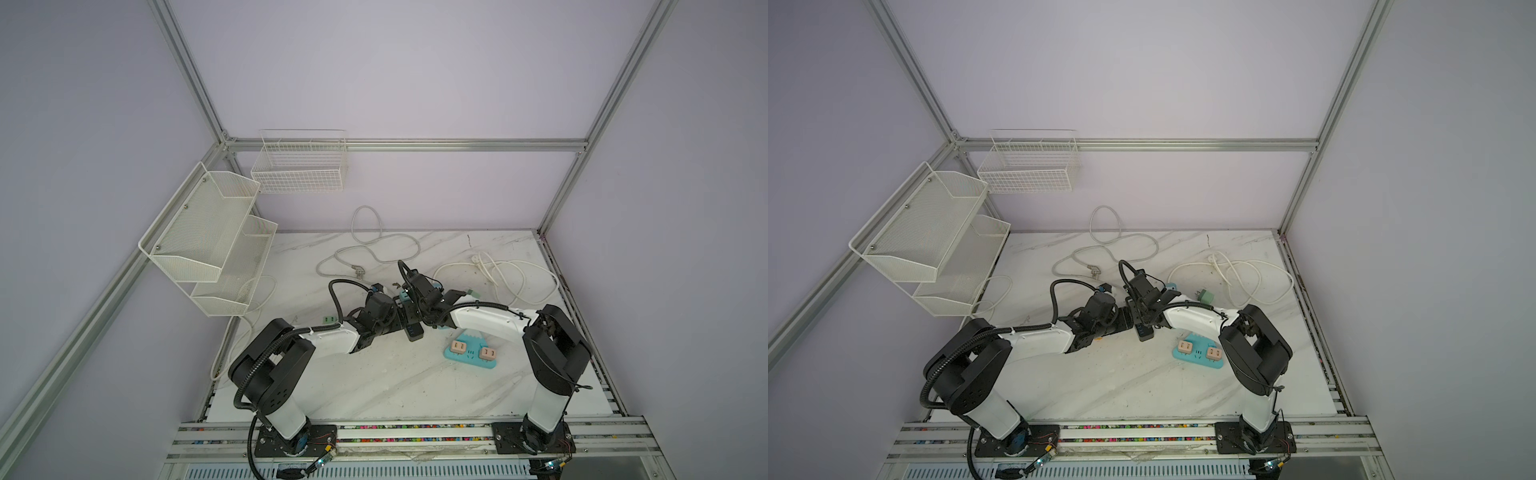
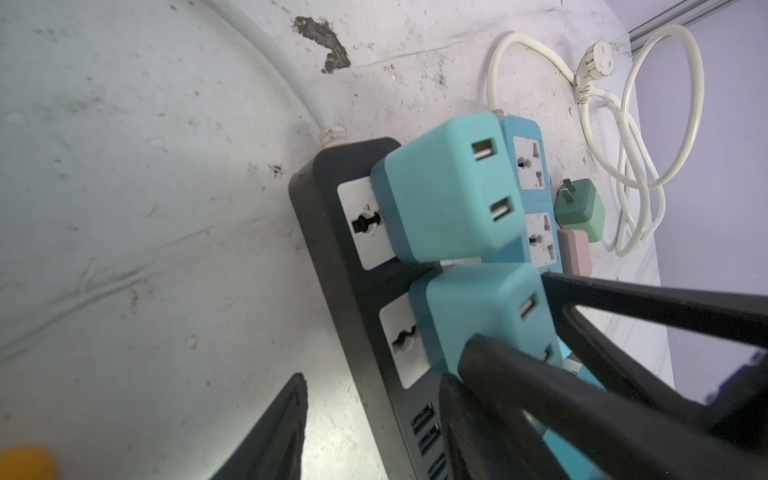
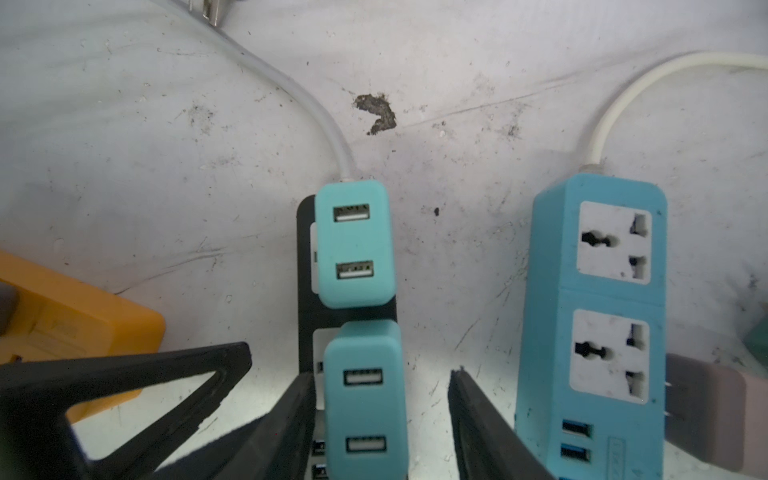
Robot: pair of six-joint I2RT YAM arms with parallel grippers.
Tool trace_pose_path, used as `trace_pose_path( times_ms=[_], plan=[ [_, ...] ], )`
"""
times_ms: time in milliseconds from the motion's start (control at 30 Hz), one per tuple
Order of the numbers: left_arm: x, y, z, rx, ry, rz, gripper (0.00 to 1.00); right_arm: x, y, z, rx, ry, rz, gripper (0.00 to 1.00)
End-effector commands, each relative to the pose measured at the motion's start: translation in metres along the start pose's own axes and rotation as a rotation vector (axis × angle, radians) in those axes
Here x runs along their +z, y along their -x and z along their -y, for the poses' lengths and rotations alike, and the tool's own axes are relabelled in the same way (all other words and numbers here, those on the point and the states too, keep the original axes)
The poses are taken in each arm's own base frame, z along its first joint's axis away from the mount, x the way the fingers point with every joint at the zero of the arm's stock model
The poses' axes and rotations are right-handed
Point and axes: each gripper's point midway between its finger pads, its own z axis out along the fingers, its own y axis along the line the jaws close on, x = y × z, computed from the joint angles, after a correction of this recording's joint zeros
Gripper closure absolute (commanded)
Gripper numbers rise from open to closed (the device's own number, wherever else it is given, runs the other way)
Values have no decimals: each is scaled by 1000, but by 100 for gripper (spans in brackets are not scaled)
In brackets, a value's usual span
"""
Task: Pull the plug off the socket
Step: 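Hold the black strip with left gripper while right gripper closes on teal adapter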
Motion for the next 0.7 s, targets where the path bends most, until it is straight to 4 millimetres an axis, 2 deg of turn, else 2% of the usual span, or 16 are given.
trace_pose_path(
  times_ms=[0, 400, 667],
  plan=[
    [-2, 34, 33, -12, -83, 73, 49, 3, 3, 3, -17, -31, -7, 46],
    [10, 23, 25, -29, -61, 37, 57, 14, -2, -2, -43, -17, -32, 48],
    [11, 10, 2, -60, 5, 21, 60, 21, -7, -3, -48, -14, -51, 51]
  ],
)
